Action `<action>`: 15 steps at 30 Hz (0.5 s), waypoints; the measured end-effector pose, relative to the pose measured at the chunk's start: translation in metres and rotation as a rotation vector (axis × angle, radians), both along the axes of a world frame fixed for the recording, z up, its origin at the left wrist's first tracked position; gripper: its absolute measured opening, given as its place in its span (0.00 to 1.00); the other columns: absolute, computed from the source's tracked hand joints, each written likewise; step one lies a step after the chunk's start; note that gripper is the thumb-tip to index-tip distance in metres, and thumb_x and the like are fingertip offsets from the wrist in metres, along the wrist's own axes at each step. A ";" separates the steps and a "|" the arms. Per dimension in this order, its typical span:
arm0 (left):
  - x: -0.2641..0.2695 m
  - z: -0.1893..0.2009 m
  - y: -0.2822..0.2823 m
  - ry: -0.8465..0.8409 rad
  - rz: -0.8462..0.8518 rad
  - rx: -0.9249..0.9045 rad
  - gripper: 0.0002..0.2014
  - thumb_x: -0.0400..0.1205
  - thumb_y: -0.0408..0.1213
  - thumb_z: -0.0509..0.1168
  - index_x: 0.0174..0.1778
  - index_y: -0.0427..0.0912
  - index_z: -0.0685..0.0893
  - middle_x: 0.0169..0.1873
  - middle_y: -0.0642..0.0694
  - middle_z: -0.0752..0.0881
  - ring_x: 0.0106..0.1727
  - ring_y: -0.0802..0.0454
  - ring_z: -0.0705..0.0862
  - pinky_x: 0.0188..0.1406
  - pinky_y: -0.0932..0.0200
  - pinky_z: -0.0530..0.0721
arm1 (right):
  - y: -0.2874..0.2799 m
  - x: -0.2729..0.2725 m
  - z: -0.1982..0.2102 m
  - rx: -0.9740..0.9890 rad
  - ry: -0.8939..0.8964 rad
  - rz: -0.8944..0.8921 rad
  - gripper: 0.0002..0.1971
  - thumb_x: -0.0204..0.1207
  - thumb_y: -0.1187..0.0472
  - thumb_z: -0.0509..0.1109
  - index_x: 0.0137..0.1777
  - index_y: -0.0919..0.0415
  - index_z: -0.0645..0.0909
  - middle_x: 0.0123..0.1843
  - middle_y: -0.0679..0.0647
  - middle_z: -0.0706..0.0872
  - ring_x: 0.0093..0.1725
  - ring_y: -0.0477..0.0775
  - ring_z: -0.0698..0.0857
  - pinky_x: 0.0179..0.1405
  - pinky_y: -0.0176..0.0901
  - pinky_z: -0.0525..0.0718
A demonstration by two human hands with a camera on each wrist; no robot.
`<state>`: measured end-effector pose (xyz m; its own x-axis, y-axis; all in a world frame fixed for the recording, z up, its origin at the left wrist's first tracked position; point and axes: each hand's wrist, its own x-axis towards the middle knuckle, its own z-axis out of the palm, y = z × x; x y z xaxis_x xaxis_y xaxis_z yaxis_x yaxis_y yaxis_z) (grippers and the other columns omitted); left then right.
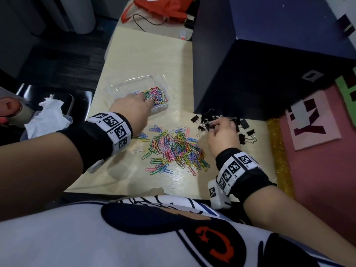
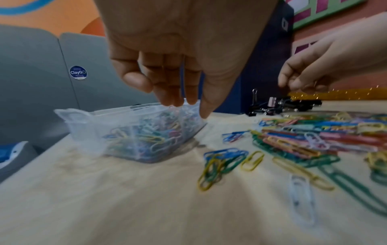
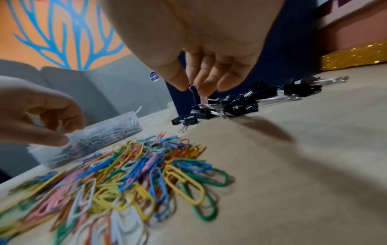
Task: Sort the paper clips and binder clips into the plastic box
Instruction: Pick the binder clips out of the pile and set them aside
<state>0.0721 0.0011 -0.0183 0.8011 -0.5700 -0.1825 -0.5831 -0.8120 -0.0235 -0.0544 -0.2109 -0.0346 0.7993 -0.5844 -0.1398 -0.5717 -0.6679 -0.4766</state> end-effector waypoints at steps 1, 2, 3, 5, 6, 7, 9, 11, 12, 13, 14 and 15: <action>0.001 -0.001 0.003 -0.008 0.001 0.031 0.11 0.80 0.36 0.63 0.58 0.42 0.78 0.53 0.41 0.80 0.53 0.38 0.81 0.41 0.49 0.78 | 0.003 0.000 -0.002 0.004 0.034 0.084 0.11 0.80 0.64 0.59 0.59 0.56 0.78 0.64 0.57 0.77 0.47 0.54 0.82 0.45 0.43 0.79; 0.003 -0.001 0.004 -0.012 -0.003 0.056 0.10 0.80 0.35 0.63 0.57 0.42 0.78 0.52 0.41 0.80 0.52 0.38 0.81 0.40 0.50 0.77 | 0.007 0.001 -0.004 0.010 0.071 0.173 0.12 0.80 0.64 0.59 0.58 0.55 0.79 0.64 0.55 0.77 0.51 0.54 0.82 0.50 0.43 0.81; 0.003 -0.002 0.005 -0.012 -0.008 0.074 0.10 0.80 0.34 0.63 0.57 0.42 0.78 0.51 0.41 0.80 0.51 0.38 0.82 0.38 0.51 0.75 | 0.012 0.002 -0.006 0.015 0.106 0.256 0.14 0.81 0.65 0.58 0.60 0.53 0.80 0.65 0.54 0.77 0.57 0.54 0.81 0.57 0.43 0.80; 0.005 -0.002 0.005 -0.004 -0.007 0.085 0.11 0.79 0.31 0.63 0.57 0.42 0.77 0.50 0.40 0.81 0.49 0.38 0.83 0.37 0.52 0.74 | 0.023 0.005 -0.008 0.015 0.170 0.385 0.21 0.80 0.68 0.57 0.70 0.53 0.75 0.71 0.53 0.74 0.68 0.54 0.76 0.70 0.44 0.73; 0.006 -0.001 0.003 0.002 -0.003 0.088 0.11 0.79 0.30 0.62 0.57 0.42 0.76 0.50 0.40 0.82 0.49 0.38 0.83 0.37 0.52 0.74 | 0.028 0.007 -0.008 0.017 0.209 0.435 0.25 0.78 0.70 0.57 0.76 0.55 0.70 0.75 0.54 0.71 0.73 0.55 0.71 0.74 0.44 0.68; 0.007 0.000 0.002 0.008 -0.002 0.095 0.11 0.79 0.30 0.62 0.57 0.42 0.77 0.50 0.40 0.82 0.49 0.38 0.84 0.37 0.52 0.74 | 0.032 0.007 -0.008 0.027 0.250 0.479 0.30 0.77 0.72 0.56 0.79 0.56 0.65 0.79 0.54 0.67 0.77 0.55 0.66 0.77 0.44 0.64; 0.007 0.000 0.000 0.025 -0.011 0.121 0.10 0.80 0.29 0.61 0.56 0.41 0.78 0.50 0.40 0.82 0.49 0.38 0.84 0.39 0.51 0.77 | 0.040 0.006 -0.006 0.029 0.312 0.567 0.36 0.72 0.76 0.57 0.81 0.56 0.60 0.81 0.54 0.63 0.79 0.56 0.63 0.78 0.46 0.61; 0.006 0.000 -0.002 0.038 -0.029 0.129 0.10 0.79 0.28 0.62 0.55 0.40 0.78 0.50 0.40 0.81 0.50 0.38 0.84 0.40 0.51 0.78 | 0.046 0.003 -0.006 0.003 0.322 0.662 0.37 0.70 0.75 0.60 0.80 0.55 0.63 0.80 0.53 0.66 0.77 0.57 0.65 0.77 0.48 0.64; 0.006 -0.001 -0.004 0.041 -0.039 0.125 0.10 0.79 0.27 0.62 0.55 0.39 0.78 0.51 0.40 0.81 0.50 0.38 0.83 0.39 0.51 0.77 | 0.049 0.003 -0.006 -0.004 0.318 0.697 0.35 0.70 0.74 0.60 0.79 0.55 0.65 0.78 0.53 0.68 0.76 0.57 0.67 0.76 0.49 0.67; 0.006 -0.001 -0.006 0.043 -0.051 0.116 0.11 0.79 0.26 0.62 0.55 0.39 0.78 0.51 0.40 0.81 0.51 0.39 0.83 0.39 0.52 0.77 | 0.050 0.003 -0.006 -0.005 0.313 0.714 0.33 0.71 0.73 0.60 0.78 0.55 0.67 0.77 0.53 0.69 0.74 0.57 0.68 0.75 0.49 0.68; 0.008 -0.002 -0.008 0.045 -0.063 0.104 0.11 0.79 0.26 0.62 0.56 0.39 0.78 0.52 0.40 0.81 0.51 0.39 0.84 0.39 0.52 0.77 | 0.051 0.005 -0.005 -0.002 0.304 0.707 0.31 0.72 0.72 0.59 0.77 0.54 0.69 0.75 0.53 0.71 0.74 0.57 0.69 0.74 0.50 0.69; 0.010 -0.003 -0.010 0.049 -0.065 0.089 0.11 0.79 0.26 0.61 0.56 0.40 0.79 0.53 0.40 0.81 0.52 0.39 0.84 0.39 0.52 0.77 | 0.051 0.008 -0.004 0.000 0.290 0.681 0.30 0.73 0.72 0.59 0.76 0.54 0.71 0.74 0.53 0.72 0.73 0.57 0.69 0.73 0.49 0.70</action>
